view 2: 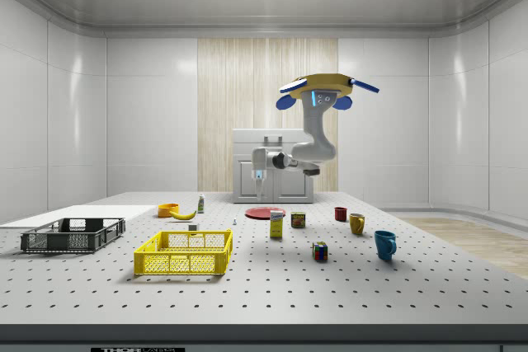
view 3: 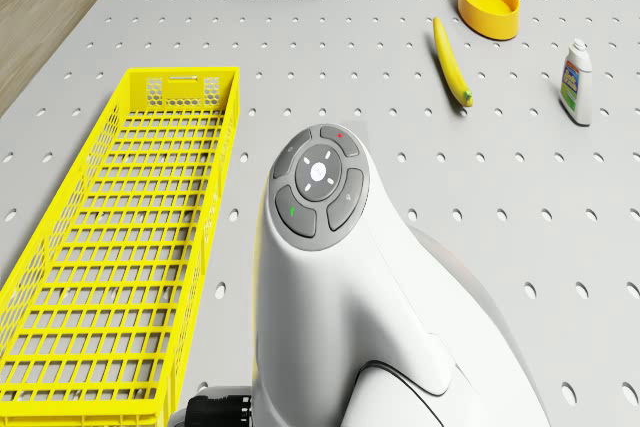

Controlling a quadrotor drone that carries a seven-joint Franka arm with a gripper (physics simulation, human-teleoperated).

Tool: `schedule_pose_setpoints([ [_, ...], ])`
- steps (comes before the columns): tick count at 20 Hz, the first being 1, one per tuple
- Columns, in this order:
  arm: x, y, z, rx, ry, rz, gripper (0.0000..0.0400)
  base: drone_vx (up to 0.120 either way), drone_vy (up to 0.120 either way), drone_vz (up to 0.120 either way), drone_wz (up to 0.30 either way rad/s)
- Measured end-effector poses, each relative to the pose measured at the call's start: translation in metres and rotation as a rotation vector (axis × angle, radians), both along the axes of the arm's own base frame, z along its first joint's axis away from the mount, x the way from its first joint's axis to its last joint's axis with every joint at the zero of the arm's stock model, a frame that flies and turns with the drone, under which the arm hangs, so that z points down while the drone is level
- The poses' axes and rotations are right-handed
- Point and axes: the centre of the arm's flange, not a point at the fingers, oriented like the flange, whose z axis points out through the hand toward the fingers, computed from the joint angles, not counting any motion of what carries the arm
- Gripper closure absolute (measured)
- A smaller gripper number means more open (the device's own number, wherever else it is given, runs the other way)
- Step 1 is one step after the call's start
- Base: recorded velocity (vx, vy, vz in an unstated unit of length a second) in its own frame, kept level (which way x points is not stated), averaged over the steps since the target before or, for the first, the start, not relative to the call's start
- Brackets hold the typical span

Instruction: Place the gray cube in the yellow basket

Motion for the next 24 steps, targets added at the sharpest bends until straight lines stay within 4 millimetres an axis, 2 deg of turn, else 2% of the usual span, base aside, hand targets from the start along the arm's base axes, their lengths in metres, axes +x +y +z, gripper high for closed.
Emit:
schedule_pose_setpoints([
  [4, 0.0000, 0.0000, 0.0000, 0.000, 0.000, 0.000, 0.0000, 0.120, 0.000, -0.120, 0.000],
  [8, 0.0000, 0.0000, 0.0000, 0.000, 0.000, 0.000, 0.0000, 0.120, -0.110, -0.100, 0.000],
  [24, 0.0000, 0.0000, 0.0000, 0.000, 0.000, 0.000, 0.0000, 0.120, -0.002, 0.000, 0.000],
])
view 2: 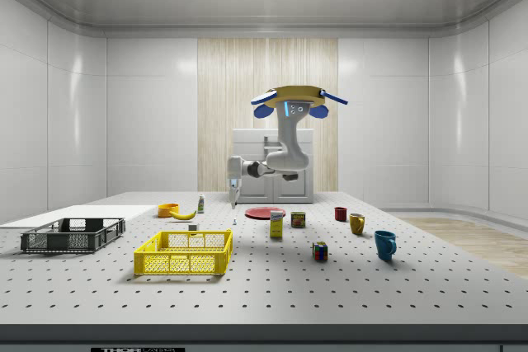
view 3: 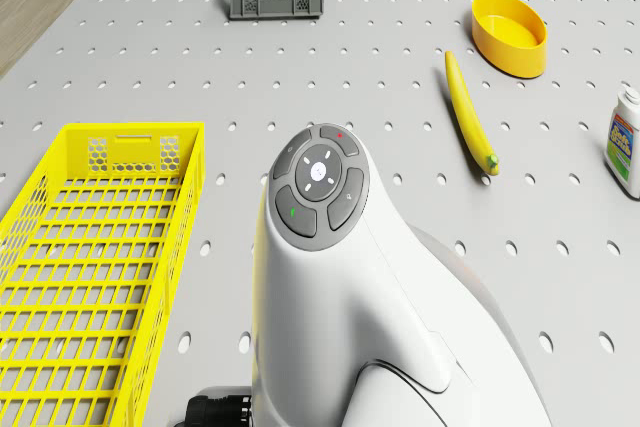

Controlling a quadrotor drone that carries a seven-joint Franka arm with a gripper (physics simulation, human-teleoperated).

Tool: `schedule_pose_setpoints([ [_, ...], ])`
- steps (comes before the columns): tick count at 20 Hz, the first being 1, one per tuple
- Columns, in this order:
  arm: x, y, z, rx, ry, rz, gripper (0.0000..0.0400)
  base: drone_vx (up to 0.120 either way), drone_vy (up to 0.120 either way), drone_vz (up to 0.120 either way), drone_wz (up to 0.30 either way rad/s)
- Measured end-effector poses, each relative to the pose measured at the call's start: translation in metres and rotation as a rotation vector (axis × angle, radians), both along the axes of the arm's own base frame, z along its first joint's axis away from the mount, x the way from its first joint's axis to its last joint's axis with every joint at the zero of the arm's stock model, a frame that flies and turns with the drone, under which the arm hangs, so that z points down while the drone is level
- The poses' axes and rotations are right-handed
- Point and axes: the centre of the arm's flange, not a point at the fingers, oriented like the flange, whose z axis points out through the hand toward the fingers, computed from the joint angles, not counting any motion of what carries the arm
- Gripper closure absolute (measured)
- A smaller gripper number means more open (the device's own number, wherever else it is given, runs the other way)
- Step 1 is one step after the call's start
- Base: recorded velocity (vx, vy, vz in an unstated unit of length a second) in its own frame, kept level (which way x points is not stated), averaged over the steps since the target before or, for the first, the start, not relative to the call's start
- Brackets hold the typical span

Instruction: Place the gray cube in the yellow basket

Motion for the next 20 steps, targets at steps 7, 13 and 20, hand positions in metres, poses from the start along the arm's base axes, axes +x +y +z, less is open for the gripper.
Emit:
schedule_pose_setpoints([
  [7, 0.0000, 0.0000, 0.0000, 0.000, 0.000, 0.000, 0.0000, 0.120, 0.000, -0.069, 0.000],
  [13, 0.0000, 0.0000, 0.0000, 0.000, 0.000, 0.000, 0.0000, 0.120, -0.080, 0.000, 0.000],
  [20, 0.0000, 0.0000, 0.0000, 0.000, 0.000, 0.000, 0.0000, 0.120, 0.000, -0.034, 0.000],
])
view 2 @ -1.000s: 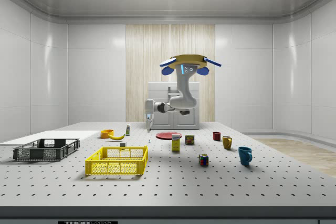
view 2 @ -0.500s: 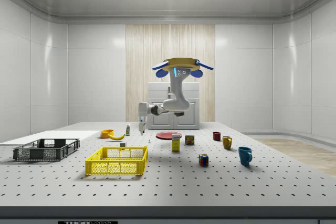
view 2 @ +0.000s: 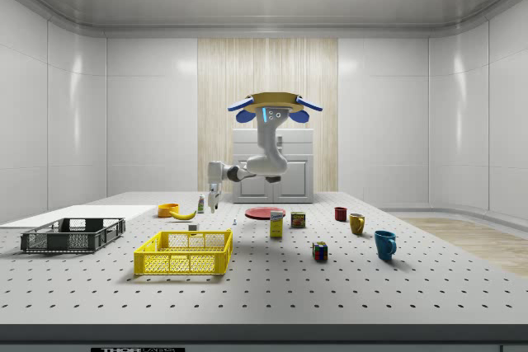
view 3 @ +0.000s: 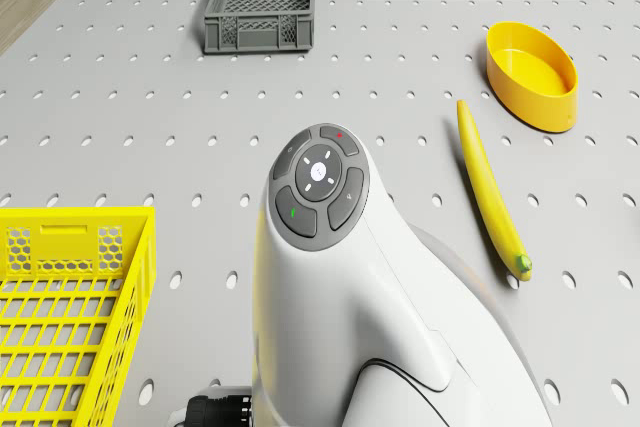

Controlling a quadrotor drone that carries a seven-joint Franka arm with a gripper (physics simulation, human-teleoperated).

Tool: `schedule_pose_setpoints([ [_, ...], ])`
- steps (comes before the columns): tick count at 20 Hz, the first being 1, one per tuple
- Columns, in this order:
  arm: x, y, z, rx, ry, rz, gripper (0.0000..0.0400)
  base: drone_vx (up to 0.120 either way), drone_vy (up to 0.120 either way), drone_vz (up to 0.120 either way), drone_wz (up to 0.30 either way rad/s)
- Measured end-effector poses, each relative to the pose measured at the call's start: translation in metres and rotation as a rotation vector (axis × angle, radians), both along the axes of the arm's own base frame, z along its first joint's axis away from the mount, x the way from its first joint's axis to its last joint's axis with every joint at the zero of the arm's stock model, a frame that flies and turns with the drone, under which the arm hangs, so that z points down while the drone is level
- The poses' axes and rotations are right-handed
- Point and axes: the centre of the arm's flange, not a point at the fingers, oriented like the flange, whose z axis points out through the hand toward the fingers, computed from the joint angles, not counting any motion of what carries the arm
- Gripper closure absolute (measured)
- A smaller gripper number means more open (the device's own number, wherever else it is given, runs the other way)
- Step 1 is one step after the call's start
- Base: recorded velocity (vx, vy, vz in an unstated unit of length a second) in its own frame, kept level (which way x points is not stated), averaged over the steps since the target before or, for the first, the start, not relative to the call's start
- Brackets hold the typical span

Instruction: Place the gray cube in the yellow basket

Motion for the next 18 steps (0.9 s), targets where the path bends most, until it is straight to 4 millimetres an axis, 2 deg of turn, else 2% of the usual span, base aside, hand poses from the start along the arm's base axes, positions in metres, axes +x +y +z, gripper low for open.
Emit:
schedule_pose_setpoints([
  [6, 0.0000, 0.0000, 0.0000, 0.000, 0.000, 0.000, 0.0000, 0.120, 0.000, -0.120, 0.000],
  [9, 0.0000, 0.0000, 0.0000, 0.000, 0.000, 0.000, 0.0000, 0.120, -0.067, -0.013, 0.000],
  [18, 0.0000, 0.0000, 0.0000, 0.000, 0.000, 0.000, 0.0000, 0.120, -0.013, 0.000, 0.000],
])
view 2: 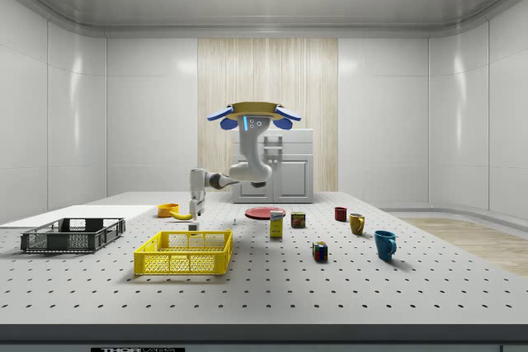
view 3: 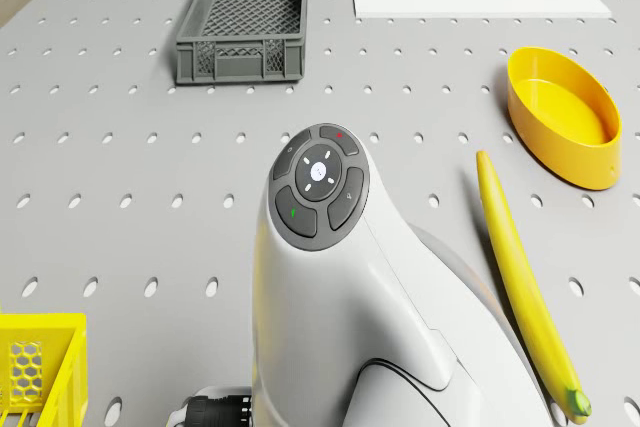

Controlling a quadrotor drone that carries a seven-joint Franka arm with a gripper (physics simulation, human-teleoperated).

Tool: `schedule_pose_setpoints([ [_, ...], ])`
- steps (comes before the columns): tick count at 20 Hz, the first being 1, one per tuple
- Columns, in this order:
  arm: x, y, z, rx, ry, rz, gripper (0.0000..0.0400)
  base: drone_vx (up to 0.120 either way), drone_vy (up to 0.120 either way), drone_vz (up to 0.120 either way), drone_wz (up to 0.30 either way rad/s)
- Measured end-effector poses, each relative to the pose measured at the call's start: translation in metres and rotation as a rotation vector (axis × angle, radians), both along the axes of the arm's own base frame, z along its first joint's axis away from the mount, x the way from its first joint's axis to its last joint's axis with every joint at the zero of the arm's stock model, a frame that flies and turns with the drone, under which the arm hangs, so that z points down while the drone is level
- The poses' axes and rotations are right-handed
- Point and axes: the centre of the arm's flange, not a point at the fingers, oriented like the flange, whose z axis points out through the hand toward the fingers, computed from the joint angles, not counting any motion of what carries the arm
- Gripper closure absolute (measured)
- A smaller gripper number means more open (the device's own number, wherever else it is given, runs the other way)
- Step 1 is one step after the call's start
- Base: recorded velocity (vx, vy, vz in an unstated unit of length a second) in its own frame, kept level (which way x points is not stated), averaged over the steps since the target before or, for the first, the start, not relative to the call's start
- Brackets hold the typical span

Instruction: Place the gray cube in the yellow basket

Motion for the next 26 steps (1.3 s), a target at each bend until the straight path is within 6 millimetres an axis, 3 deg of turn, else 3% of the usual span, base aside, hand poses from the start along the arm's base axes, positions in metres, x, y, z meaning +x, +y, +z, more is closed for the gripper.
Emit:
schedule_pose_setpoints([
  [5, 0.000, 0.000, 0.004, 0.000, 0.000, 0.000, 0.0000, 0.040, 0.000, 0.000, 0.000],
  [18, 0.000, 0.000, 0.046, 0.000, 0.000, 0.000, 0.0000, 0.000, 0.000, 0.000, 0.000],
  [24, 0.004, 0.000, 0.055, 0.000, 0.000, 0.000, 0.0000, 0.000, 0.000, 0.000, 0.000],
  [26, 0.006, 0.000, 0.056, 0.000, 0.000, 0.000, 0.0042, 0.000, 0.000, 0.000, 0.000],
])
